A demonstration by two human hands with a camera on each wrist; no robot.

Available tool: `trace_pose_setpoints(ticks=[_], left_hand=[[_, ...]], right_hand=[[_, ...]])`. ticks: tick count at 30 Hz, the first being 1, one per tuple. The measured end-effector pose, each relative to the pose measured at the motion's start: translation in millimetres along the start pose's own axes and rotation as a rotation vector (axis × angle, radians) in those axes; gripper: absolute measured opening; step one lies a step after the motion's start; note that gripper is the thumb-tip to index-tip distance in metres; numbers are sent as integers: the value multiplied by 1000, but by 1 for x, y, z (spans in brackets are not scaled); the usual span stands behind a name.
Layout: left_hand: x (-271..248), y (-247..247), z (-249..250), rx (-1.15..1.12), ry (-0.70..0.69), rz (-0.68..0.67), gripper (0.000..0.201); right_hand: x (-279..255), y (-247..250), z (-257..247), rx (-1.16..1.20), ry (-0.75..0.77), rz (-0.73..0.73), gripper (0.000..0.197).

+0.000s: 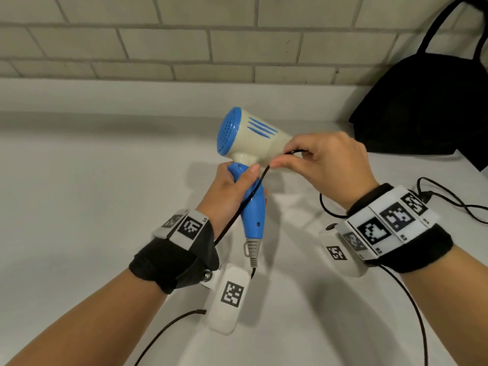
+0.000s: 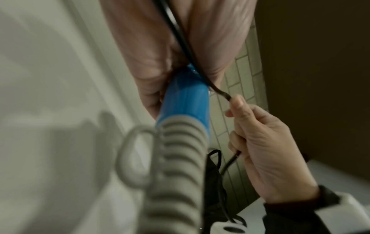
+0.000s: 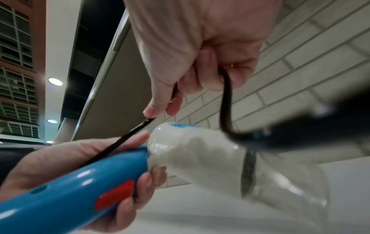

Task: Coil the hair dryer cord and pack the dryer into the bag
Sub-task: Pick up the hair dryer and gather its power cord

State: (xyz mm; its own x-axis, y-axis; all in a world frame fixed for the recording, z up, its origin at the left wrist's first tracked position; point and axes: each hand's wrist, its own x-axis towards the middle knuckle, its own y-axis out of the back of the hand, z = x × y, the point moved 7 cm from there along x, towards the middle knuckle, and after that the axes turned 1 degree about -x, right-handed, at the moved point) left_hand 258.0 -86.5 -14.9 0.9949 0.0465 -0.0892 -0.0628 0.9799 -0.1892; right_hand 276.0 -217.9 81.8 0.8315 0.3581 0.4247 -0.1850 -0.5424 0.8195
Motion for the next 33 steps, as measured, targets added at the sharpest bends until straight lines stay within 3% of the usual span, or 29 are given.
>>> trace_pose_setpoints(ticks=[5, 9, 12, 15, 17, 18, 20, 22, 25, 27, 30, 33], left_hand=[[9, 10, -12, -117, 47, 45, 25], [16, 25, -20, -260, 111, 132, 14], [21, 37, -15, -406, 88, 167, 9], [26, 50, -1, -499, -3, 207, 12], [30, 54, 11, -565, -52, 202, 13], [32, 55, 16, -606, -62, 190, 9], [36, 55, 26, -691, -66, 161, 1], [39, 53, 37, -743, -68, 150, 7], [41, 45, 49, -764, -76, 130, 20], [41, 41, 49, -780, -66, 134, 22], [41, 45, 43, -783, -46, 163, 18], [41, 52, 37, -798, -32, 199, 13]], right_hand=[[-7, 0, 15, 150, -48, -17, 46], [-22, -8, 25, 325, -94, -77, 30], [-44, -30, 32, 509, -131, -331, 22], [-82, -70, 36, 473, -164, -784, 16], [-100, -87, 31, 498, -184, -992, 23], [-102, -91, 28, 555, -221, -1021, 33], [-96, -95, 21, 727, -318, -984, 46], [-85, -98, -1, 887, -288, -898, 30], [-70, -106, -32, 1119, -226, -721, 28], [-66, -111, -43, 1334, -320, -616, 17], [-69, -119, -46, 1532, -446, -590, 15], [-70, -121, -43, 1546, -473, -586, 11]])
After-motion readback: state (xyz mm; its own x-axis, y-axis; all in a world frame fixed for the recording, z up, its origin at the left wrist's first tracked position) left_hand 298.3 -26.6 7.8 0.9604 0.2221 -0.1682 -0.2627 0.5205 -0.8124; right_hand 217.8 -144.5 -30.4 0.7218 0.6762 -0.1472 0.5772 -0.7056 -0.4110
